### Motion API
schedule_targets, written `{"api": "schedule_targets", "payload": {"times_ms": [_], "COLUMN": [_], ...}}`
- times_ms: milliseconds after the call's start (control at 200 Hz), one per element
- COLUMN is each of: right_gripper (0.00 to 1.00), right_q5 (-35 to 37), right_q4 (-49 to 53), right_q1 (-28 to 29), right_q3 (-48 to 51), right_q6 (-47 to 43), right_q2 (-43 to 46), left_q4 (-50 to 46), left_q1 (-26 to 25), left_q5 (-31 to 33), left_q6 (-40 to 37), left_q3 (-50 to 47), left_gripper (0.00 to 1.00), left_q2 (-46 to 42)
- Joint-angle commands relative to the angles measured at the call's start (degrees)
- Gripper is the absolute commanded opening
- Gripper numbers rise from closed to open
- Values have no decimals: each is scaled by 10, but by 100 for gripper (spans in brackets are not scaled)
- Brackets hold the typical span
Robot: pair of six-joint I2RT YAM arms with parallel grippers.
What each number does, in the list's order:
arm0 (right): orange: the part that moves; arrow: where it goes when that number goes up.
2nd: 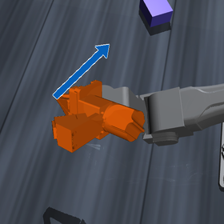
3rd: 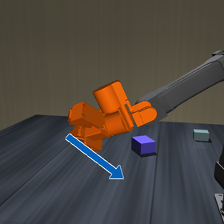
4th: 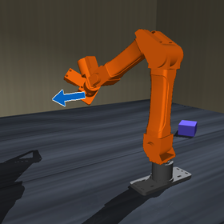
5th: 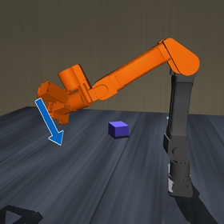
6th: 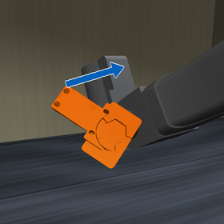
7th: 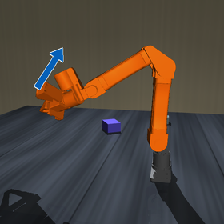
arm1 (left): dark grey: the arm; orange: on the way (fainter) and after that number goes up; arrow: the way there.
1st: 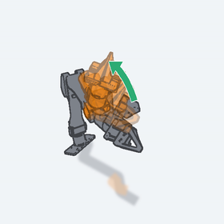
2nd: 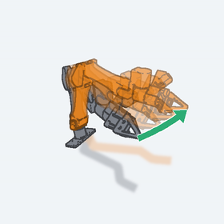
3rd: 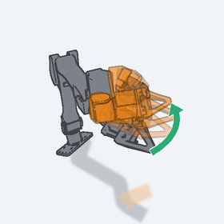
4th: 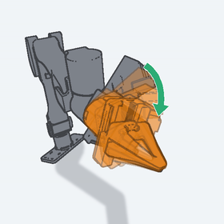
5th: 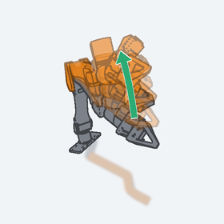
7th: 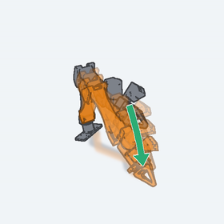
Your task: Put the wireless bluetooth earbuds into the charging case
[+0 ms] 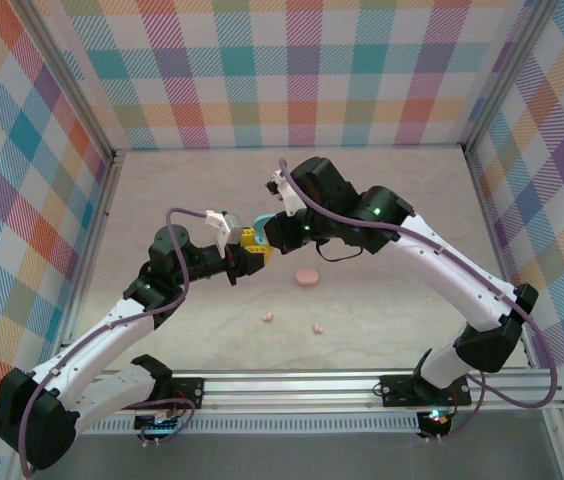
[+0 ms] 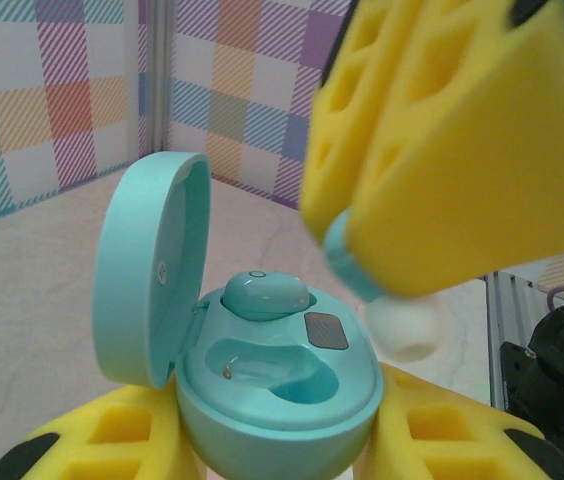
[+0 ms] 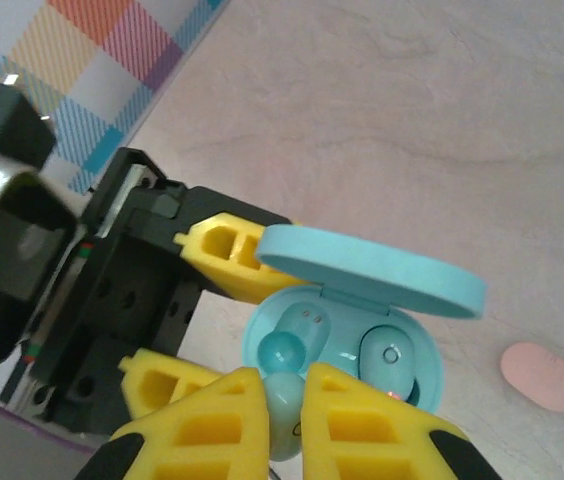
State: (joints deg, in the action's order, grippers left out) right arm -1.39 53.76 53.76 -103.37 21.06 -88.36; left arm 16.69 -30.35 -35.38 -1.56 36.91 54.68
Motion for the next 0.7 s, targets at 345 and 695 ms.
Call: {"api": "schedule_targets", "payload": {"times_ms": [345,695], "right_gripper": [12,20], "right_q5": [53,89], "right_q4": [62,134], "right_q1": [24,42], "right_q3": [-77,-137], "right_q6": [-54,-66], "right_q2": [-62,-108], "left_q4": [17,15], "left_q1": [-3,-3], "left_q5": [-7,-7], "left_q6": [-21,-25], "left_q3": [-11,-9], "left_gripper": [30,30], "left_q2": [-17,-14]}}
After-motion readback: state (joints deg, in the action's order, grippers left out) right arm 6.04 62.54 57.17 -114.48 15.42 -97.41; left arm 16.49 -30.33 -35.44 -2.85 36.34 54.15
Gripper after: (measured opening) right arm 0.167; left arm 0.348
